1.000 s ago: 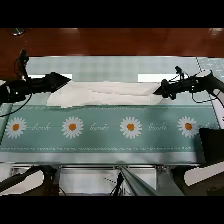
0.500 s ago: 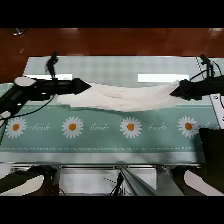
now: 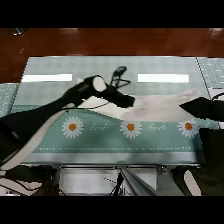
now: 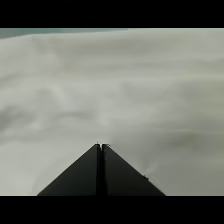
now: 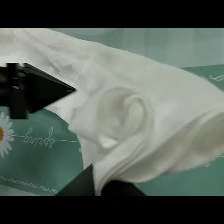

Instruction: Fold the shirts.

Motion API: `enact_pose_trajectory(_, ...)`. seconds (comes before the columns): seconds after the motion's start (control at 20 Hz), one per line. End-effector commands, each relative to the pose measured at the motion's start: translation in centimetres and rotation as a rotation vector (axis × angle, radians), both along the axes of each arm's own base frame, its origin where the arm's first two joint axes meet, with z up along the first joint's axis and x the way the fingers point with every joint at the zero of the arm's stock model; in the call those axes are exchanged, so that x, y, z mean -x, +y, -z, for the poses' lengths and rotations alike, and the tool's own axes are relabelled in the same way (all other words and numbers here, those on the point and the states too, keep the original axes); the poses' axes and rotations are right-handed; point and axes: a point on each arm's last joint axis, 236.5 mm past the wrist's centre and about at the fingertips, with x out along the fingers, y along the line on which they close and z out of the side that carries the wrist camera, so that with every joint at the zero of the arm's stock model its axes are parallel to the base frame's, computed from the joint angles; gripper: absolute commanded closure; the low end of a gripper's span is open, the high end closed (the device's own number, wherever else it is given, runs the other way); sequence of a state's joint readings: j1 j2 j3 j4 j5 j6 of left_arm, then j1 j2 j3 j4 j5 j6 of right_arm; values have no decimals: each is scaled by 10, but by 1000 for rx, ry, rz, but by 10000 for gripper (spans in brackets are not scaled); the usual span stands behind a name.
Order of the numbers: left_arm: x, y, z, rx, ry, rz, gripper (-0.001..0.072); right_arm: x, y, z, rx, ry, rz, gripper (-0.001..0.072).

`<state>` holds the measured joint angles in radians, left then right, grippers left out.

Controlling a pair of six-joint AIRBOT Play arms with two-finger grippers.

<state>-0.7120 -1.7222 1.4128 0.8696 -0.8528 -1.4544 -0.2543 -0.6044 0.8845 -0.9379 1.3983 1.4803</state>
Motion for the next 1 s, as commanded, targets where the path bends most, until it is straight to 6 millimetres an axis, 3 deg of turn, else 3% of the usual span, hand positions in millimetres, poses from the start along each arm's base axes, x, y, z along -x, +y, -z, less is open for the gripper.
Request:
enact_pose_trajectory(0.0, 64, -65, 29, -28, 121, 129, 683, 13, 16, -14, -47, -33, -27, 694)
enact_pose_trajectory(0.1, 96, -96, 27, 33, 195, 171, 683, 13, 20, -13, -31, -38, -46, 694)
enact_pose_trajectory(0.15, 101, -104, 22, 56, 209, 173, 682, 13, 24, -14, -35, -41, -57, 694)
enact_pose_trajectory(0.25, 80, -96, 8, 77, 196, 138, 678, 12, 31, -15, -40, -50, -79, 695)
enact_pose_trajectory(0.3, 59, -81, 0, 82, 198, 108, 675, 11, 35, -14, -45, -43, -89, 694)
enact_pose_trajectory(0.4, 12, -33, -18, 83, 219, 34, 650, 9, 44, -10, -60, -23, -115, 694)
enact_pose_trajectory(0.45, -17, 3, -29, 85, 222, -31, 650, 6, 51, -8, -68, -17, -131, 694)
enact_pose_trajectory(0.55, -67, 85, -56, 105, 177, -174, 651, -2, 72, -4, -89, -17, -174, 694)
enact_pose_trajectory(0.65, -93, 173, -85, 129, 109, -335, 651, -15, 104, 1, -113, -15, -239, 694)
enact_pose_trajectory(0.7, -93, 215, -99, 134, 61, -398, 651, -24, 122, 4, -122, -13, -274, 694)
enact_pose_trajectory(0.8, -74, 280, -119, 134, -33, -498, 651, -48, 167, 11, -123, -18, -346, 694)
enact_pose_trajectory(0.9, -40, 318, -128, 125, -98, -572, 651, -79, 213, 24, -125, -15, -391, 694)
enact_pose_trajectory(0.95, -21, 328, -128, 122, -117, -600, 651, -95, 235, 35, -123, -9, -409, 694)
